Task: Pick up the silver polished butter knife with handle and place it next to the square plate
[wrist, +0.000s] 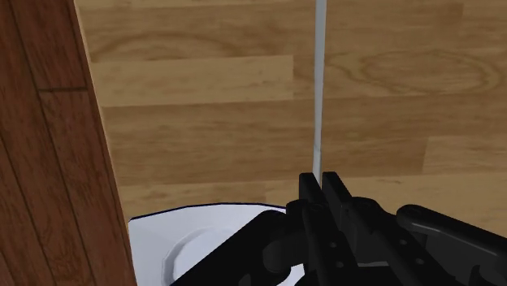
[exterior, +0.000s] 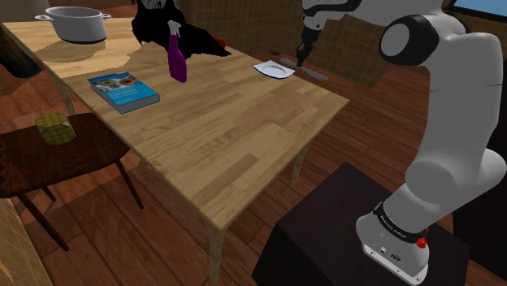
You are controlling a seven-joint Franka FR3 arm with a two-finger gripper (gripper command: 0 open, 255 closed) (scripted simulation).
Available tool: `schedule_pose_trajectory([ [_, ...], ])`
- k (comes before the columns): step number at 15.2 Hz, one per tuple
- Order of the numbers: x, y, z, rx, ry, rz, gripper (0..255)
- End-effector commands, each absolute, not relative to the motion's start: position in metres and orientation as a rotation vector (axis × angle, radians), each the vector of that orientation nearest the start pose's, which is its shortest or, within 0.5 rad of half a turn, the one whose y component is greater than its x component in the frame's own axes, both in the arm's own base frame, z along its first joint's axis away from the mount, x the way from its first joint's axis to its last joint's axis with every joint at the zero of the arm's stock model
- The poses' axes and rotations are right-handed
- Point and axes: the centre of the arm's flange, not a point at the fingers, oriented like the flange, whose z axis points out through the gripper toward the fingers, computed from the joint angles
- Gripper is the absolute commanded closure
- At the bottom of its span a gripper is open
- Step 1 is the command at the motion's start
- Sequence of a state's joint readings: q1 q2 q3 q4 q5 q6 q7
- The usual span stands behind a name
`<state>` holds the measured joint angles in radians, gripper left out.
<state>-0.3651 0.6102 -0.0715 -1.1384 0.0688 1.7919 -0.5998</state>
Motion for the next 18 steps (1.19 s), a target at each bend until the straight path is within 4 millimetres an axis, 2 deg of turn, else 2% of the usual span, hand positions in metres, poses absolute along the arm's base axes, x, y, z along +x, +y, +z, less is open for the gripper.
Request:
schedule_pose_trajectory([
  [1,0.674,-0.299,0.448,-3.129,-0.258,-0.082,255],
  [16,0.674,-0.299,0.369,-3.129,-0.258,-0.082,255],
  [18,0.674,-0.299,0.369,-3.129,-0.258,-0.082,255],
])
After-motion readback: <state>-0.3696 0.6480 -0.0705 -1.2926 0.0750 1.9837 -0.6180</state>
